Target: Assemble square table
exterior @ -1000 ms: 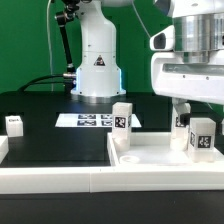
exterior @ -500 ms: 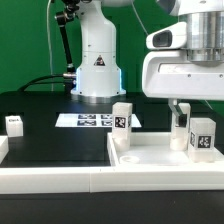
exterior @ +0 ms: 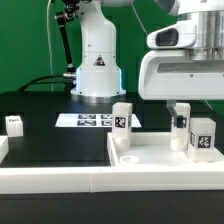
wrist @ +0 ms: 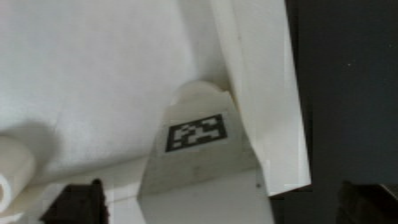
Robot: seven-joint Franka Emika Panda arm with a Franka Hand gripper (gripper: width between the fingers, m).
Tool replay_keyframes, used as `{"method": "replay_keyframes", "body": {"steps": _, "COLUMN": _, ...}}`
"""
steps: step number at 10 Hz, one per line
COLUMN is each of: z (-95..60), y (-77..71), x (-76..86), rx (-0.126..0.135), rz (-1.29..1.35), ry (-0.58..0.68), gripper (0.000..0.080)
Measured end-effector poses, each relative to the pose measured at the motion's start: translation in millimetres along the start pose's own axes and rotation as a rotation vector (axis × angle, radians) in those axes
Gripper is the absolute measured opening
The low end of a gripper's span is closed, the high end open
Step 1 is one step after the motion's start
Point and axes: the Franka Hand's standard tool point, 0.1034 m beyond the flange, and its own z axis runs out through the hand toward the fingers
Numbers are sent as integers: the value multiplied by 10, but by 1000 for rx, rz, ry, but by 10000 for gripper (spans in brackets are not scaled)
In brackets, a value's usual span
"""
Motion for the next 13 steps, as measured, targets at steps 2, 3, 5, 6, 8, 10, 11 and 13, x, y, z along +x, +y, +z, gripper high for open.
{"method": "replay_keyframes", "body": {"steps": 2, "z": -1, "y": 21, "x": 9, "rx": -9, "rz": -126, "ry": 2, "gripper": 649}}
{"method": "replay_keyframes", "body": {"steps": 3, "z": -2, "y": 48, "x": 21, "rx": -16, "rz": -266, "ry": 3, "gripper": 649}}
{"method": "replay_keyframes", "body": {"steps": 5, "z": -2, "y": 65, "x": 28, "rx": -17, "rz": -277, "ry": 3, "gripper": 637}}
{"method": "replay_keyframes", "body": {"steps": 6, "z": -2, "y": 65, "x": 28, "rx": -17, "rz": -275, "ry": 3, "gripper": 637}}
{"method": "replay_keyframes", "body": {"steps": 8, "z": -2, "y": 65, "x": 28, "rx": -17, "rz": -232, "ry": 3, "gripper": 288}}
{"method": "replay_keyframes", "body": {"steps": 10, "z": -2, "y": 64, "x": 28, "rx": -16, "rz": -160, "ry": 4, "gripper": 288}}
{"method": "replay_keyframes", "body": {"steps": 11, "z": -2, "y": 65, "x": 28, "rx": -16, "rz": -64, "ry": 4, "gripper": 288}}
{"method": "replay_keyframes", "body": {"steps": 13, "z": -3, "y": 66, "x": 29, "rx": -13, "rz": 105, "ry": 5, "gripper": 288}}
